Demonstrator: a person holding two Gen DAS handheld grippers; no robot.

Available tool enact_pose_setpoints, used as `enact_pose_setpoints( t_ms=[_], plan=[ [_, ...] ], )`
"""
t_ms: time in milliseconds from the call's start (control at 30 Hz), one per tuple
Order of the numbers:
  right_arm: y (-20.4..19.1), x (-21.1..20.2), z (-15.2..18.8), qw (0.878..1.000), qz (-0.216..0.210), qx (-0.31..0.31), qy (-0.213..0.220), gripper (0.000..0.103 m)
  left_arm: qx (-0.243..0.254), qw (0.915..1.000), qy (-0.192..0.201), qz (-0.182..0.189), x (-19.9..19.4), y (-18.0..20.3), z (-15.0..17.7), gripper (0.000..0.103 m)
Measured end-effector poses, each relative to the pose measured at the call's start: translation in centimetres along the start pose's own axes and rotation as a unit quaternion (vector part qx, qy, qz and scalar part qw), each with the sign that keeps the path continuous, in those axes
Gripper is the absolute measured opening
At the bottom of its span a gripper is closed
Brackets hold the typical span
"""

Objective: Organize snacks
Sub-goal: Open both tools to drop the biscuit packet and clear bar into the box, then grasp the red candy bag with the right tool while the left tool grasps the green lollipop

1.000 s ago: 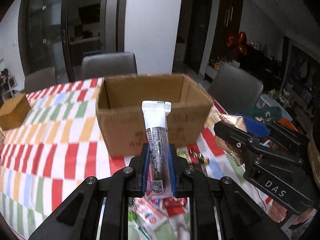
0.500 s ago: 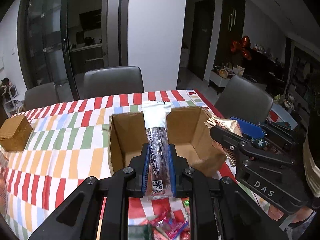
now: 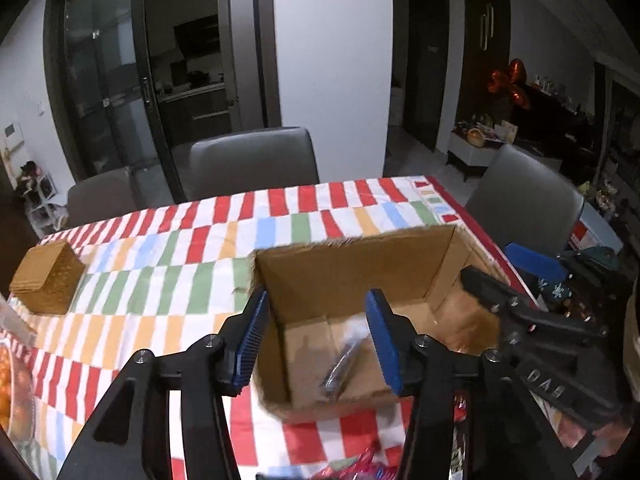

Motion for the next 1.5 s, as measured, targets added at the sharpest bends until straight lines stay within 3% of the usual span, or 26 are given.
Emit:
enact_pose_setpoints(
  t_ms=[633,1000,1500],
  plan=[
    [-4.4,-8.3,7.6,0.998,-0.062,-0.019,0.017,0.056,0.005,0.9996,0.026,0.010,-9.1,-0.4,8.9,0.057],
    [-6.8,-8.7,12.8,0.993,-0.099,-0.058,-0.038,0.056,-0.003,0.9997,-0.024,0.011,-9.6,-0.3,15.3,0.057],
    [-7.7,-4.7,18.8,0.977,-0.117,-0.096,-0.151,0.055,-0.013,0.9919,-0.124,0.025,-4.7,0.0,22.4,0.057]
  ],
)
Point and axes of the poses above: each gripper's, at about its wrist camera, not at the fingertips, and x roughly the way its jaws point, y to its right, z to its underside, the point moved 2 cm from there along x, roughly the way its jaws point, and after that the axes turned 7 degrees about -z, right-handed, at the moved point
